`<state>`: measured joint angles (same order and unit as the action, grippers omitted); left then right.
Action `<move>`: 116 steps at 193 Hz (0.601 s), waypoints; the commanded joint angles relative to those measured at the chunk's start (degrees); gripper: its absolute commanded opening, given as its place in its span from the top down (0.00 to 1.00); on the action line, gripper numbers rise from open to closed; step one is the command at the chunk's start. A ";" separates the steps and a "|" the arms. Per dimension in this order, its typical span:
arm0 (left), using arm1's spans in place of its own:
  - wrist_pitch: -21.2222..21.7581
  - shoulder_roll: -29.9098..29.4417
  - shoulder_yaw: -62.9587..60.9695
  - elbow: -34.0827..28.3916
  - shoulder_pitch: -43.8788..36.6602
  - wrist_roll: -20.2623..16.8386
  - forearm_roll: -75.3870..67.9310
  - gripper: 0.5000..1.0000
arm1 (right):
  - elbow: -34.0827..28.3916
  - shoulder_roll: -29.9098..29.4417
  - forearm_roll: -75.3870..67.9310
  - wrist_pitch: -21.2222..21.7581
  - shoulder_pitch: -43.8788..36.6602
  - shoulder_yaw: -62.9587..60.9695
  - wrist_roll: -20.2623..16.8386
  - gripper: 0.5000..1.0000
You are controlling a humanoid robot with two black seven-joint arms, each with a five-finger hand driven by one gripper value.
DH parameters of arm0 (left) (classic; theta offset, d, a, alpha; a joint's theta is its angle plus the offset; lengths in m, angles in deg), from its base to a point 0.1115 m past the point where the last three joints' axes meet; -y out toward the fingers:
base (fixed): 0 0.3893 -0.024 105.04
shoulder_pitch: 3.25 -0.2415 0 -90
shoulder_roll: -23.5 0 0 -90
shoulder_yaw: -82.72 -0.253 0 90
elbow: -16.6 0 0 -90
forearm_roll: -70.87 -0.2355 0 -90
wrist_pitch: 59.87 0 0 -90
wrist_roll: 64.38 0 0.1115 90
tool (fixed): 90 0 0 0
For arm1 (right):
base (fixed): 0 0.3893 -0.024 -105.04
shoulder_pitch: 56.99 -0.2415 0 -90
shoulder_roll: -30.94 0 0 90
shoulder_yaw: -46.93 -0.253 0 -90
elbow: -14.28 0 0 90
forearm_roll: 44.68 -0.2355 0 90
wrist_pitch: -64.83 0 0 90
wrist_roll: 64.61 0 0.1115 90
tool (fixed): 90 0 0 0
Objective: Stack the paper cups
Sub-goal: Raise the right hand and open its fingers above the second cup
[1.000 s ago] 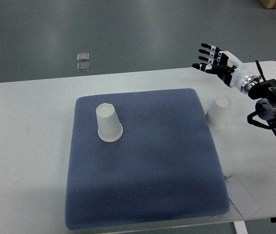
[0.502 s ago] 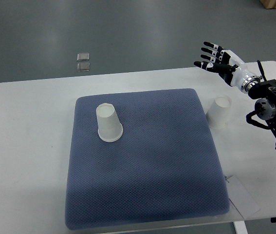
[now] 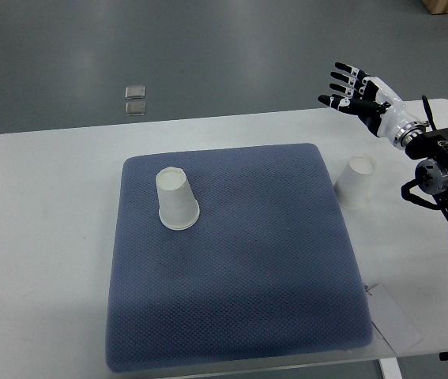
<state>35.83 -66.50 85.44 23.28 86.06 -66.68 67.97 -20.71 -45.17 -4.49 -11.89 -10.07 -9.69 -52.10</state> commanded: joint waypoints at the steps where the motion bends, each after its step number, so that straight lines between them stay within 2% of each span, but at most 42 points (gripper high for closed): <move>1: 0.01 0.00 0.00 0.00 -0.01 -0.07 0.00 0.00 | -0.09 0.17 0.07 -0.80 0.10 0.63 0.05 0.17; 24: 0.01 0.00 0.00 0.00 0.07 0.02 0.00 0.00 | -0.17 0.52 0.07 -2.55 0.36 0.55 0.05 0.17; 72: 0.01 0.00 0.00 0.00 0.07 0.02 0.00 0.00 | -0.96 3.25 0.77 -1.32 0.19 1.43 0.49 0.17; 116: 0.01 0.00 0.00 0.00 -0.01 0.02 0.00 0.00 | -3.95 12.03 3.05 7.64 -2.09 7.58 5.15 0.17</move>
<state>35.85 -66.50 85.44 23.28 86.05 -66.66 67.97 -22.77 -36.84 -3.17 -7.88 -10.85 -4.70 -48.64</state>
